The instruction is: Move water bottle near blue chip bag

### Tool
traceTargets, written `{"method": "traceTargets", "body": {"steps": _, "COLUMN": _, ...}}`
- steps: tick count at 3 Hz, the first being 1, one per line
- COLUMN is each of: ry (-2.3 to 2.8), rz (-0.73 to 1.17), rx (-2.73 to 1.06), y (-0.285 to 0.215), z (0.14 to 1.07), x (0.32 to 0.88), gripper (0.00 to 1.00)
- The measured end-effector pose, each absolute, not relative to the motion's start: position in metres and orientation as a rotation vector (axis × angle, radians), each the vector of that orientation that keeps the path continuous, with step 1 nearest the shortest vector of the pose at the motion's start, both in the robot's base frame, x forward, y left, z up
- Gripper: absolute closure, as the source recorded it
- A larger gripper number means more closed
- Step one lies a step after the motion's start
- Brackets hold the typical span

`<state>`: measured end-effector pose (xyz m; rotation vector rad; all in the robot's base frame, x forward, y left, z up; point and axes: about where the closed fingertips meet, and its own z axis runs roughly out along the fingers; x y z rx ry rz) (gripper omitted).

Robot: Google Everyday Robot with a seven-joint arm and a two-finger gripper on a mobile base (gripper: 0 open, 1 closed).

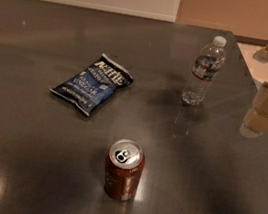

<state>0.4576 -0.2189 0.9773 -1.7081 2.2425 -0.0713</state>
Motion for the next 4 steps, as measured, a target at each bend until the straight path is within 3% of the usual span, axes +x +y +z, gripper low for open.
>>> {"method": "traceTargets", "body": {"steps": 4, "ry": 2.189, "rz": 0.175, "rx": -1.508, "y": -0.227, "z": 0.963, "x": 0.588, "gripper": 0.0}}
